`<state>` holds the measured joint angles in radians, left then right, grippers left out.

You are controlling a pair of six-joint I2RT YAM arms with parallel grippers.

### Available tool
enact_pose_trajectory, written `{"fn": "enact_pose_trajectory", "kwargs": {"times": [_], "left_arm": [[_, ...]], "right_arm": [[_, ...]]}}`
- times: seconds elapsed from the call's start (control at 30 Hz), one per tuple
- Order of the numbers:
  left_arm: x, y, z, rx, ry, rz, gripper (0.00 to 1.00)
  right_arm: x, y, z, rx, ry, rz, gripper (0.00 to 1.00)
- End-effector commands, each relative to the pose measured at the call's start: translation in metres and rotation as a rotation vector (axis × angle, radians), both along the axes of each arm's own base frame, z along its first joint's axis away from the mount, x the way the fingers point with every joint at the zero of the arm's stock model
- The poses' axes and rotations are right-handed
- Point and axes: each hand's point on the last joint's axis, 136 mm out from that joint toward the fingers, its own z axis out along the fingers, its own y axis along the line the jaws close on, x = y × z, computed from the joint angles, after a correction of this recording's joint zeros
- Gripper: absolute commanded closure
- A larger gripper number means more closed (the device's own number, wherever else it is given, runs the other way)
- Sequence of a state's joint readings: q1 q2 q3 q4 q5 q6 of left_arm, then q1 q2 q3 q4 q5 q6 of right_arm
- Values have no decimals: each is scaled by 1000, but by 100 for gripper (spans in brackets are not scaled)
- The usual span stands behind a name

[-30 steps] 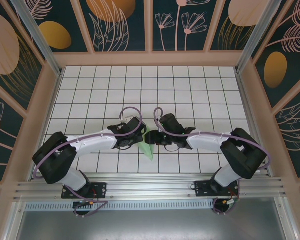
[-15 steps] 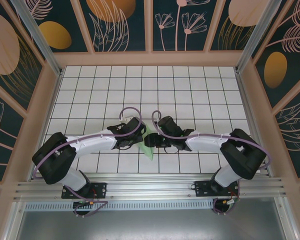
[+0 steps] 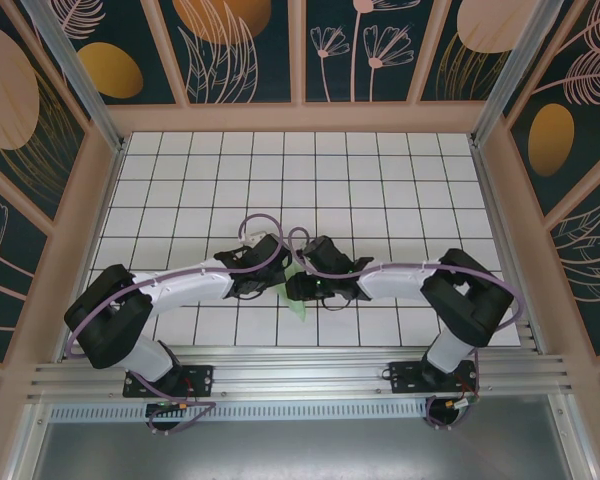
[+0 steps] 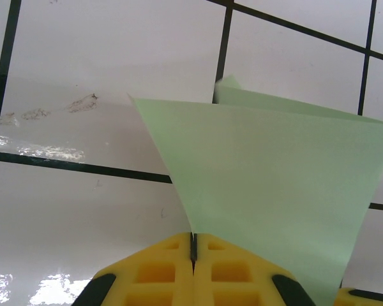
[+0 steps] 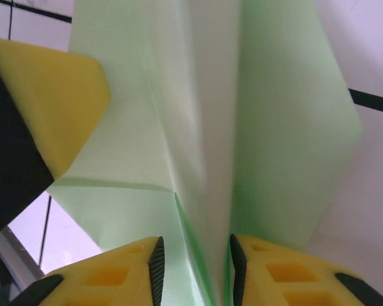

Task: Fold a paper plane with a square sheet of paper (pick it up from the middle)
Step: Move the paper plane to the center of the table.

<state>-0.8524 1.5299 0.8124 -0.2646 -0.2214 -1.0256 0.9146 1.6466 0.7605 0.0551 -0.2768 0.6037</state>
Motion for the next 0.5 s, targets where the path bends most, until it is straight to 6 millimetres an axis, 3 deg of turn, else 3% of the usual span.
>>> {"fn": "enact_pose_trajectory", "kwargs": {"times": [0.0, 0.1, 0.23, 0.33, 0.47], "left_arm": [[5, 0, 6, -15, -27, 9, 100], [6, 0, 8, -22, -32, 15, 100], [8, 0, 20, -49, -60, 26, 96], [12, -1, 41, -96, -113, 34, 79], [16, 9, 74, -151, -210, 82, 56]], "right_arm": [[-1, 2, -9, -73, -7, 26, 71], [-1, 5, -12, -103, -14, 35, 79], [10, 2, -2, -149, -64, -1, 96], [26, -9, 11, -230, -123, -51, 99], [56, -44, 18, -423, -165, -179, 99]]}}
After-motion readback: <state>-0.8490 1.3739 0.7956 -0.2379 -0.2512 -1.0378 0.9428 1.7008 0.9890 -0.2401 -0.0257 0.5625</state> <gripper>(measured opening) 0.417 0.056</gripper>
